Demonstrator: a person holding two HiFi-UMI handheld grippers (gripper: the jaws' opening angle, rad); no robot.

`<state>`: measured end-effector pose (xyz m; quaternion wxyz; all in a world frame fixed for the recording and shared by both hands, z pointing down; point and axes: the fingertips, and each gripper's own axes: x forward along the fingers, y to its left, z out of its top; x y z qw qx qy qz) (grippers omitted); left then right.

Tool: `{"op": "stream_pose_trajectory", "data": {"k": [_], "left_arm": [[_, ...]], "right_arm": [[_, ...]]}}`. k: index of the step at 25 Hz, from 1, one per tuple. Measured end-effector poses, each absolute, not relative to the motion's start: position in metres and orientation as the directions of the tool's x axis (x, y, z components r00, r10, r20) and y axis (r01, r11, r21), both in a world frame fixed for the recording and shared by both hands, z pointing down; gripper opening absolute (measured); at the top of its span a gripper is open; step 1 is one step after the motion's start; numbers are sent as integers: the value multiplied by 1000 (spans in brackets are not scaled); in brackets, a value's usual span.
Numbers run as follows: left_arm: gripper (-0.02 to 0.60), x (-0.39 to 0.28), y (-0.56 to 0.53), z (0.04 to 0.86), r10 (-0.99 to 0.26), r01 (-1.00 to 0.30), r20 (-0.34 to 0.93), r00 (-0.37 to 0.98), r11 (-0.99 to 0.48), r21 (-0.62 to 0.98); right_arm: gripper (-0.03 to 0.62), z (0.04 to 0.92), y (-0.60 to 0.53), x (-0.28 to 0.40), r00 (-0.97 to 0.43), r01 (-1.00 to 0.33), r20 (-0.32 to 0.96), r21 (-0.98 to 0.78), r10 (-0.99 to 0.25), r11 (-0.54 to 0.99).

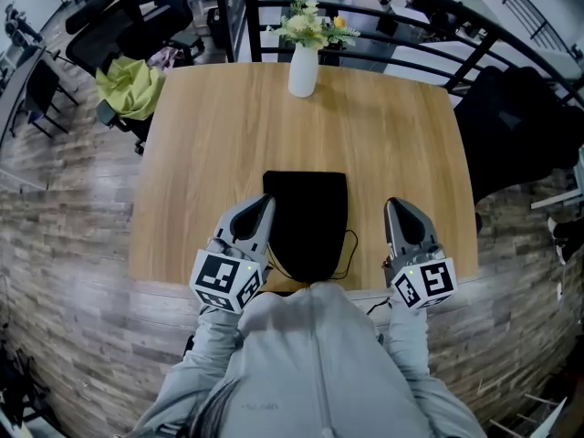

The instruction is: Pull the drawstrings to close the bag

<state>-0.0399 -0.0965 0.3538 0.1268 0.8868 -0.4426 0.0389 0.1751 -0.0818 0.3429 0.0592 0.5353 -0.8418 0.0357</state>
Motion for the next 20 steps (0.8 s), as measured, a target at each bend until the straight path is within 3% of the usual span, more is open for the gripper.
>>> {"op": "stream_pose_trajectory", "data": {"k": [20], "left_arm": [[27,-49,-89,361,-783,-816,228,578,-550,181]], "right_arm": [[23,351,-67,169,-427,-902,174,-4,-888,433]]}}
